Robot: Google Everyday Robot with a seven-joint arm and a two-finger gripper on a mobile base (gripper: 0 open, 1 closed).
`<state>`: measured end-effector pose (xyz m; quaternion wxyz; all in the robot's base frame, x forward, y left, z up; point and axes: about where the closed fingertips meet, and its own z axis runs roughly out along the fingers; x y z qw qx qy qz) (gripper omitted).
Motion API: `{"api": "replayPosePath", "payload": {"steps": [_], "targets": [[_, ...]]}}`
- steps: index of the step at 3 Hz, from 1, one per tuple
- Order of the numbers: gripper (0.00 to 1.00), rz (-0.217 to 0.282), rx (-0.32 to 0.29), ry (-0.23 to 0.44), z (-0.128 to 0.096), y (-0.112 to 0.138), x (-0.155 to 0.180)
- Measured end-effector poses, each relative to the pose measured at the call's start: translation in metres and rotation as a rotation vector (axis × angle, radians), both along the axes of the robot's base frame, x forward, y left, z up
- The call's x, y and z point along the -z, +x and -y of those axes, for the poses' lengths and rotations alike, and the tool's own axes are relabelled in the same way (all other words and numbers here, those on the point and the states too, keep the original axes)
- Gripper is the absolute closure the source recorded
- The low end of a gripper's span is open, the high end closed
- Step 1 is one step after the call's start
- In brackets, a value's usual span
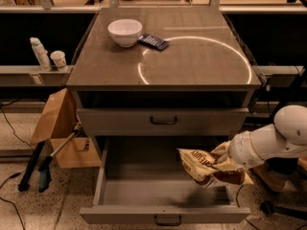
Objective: Place brown chip bag into middle drawer
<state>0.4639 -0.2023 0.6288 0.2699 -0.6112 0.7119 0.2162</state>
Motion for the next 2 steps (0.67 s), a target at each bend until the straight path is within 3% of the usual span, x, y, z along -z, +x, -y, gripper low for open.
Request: {"api": "replayPosePath", "payload": {"steps": [1, 2], "targets": [[1.0, -0.079, 0.002, -0.002, -0.0045, -0.0045, 0.0213], [1.0, -0.079, 0.003, -0.002, -0.0045, -0.0044, 0.0214]]}}
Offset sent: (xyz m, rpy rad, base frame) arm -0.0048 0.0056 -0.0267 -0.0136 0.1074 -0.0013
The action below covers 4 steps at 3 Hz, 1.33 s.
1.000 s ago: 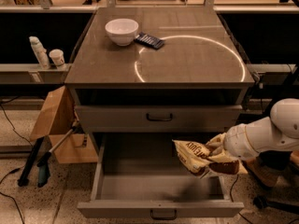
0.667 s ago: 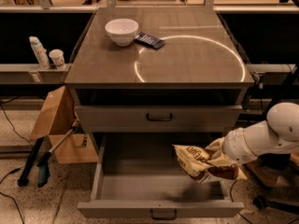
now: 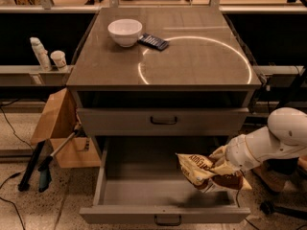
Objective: Place brown chip bag into middle drawer
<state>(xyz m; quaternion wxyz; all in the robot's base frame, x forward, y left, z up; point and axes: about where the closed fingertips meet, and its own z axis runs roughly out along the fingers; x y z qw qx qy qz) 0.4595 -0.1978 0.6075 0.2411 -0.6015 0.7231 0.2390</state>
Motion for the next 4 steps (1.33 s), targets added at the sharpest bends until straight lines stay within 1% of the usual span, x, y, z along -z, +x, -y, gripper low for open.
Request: {"api": "replayPosePath", "payload": {"steps": [1, 2, 3, 4], "targets": [[1.0, -0.005, 0.025, 0.003, -0.001, 0.002, 0.004], [1.0, 0.008, 0.088, 0.016, -0.004, 0.019, 0.021], [1.0, 0.021, 0.128, 0.019, -0.007, 0.032, 0.033], [1.0, 0.011, 0.154, 0.021, -0.011, 0.039, 0.045]]}}
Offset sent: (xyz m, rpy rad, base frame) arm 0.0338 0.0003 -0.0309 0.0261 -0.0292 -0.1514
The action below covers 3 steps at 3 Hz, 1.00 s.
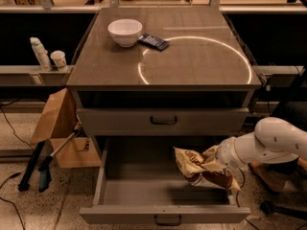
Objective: Place brown chip bag into middle drawer
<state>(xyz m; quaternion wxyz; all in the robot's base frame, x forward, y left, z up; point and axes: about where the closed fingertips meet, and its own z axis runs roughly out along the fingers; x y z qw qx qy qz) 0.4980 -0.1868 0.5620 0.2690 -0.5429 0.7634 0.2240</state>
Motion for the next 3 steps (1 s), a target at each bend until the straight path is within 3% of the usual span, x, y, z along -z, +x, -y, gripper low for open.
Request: {"api": "replayPosePath", "payload": {"steps": [3], "targets": [[1.0, -0.056, 0.016, 0.008, -0.014, -0.003, 0.028]]}}
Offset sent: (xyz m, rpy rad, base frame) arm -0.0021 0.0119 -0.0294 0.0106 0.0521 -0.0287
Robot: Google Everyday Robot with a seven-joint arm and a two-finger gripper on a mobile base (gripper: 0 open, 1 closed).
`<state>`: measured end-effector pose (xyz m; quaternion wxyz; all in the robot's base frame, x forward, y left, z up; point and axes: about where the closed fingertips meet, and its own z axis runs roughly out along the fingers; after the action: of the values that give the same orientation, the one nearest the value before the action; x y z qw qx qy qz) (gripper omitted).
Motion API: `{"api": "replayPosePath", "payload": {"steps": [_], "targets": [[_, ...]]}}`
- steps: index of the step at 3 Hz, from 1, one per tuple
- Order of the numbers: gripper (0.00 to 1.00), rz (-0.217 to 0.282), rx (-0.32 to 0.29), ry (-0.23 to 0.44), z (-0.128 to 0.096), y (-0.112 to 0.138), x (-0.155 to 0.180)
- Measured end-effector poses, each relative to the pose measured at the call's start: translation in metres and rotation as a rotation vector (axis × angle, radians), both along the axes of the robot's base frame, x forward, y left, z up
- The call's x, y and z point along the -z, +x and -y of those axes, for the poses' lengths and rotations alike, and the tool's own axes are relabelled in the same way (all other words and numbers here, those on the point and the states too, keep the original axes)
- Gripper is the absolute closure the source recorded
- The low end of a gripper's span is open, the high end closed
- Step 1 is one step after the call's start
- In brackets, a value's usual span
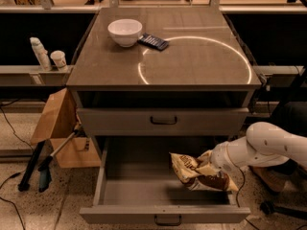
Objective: Place brown chip bag into middle drawer
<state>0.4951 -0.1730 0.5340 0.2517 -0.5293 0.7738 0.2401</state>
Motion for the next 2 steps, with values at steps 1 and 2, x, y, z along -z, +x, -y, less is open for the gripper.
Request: {"api": "replayPosePath", "payload": {"steps": [1, 2], "targets": [[1.0, -0.012, 0.004, 0.0, -0.0003, -0.002, 0.0043], [1.0, -0.034, 0.01, 0.001, 0.002, -0.0047, 0.0126]]}}
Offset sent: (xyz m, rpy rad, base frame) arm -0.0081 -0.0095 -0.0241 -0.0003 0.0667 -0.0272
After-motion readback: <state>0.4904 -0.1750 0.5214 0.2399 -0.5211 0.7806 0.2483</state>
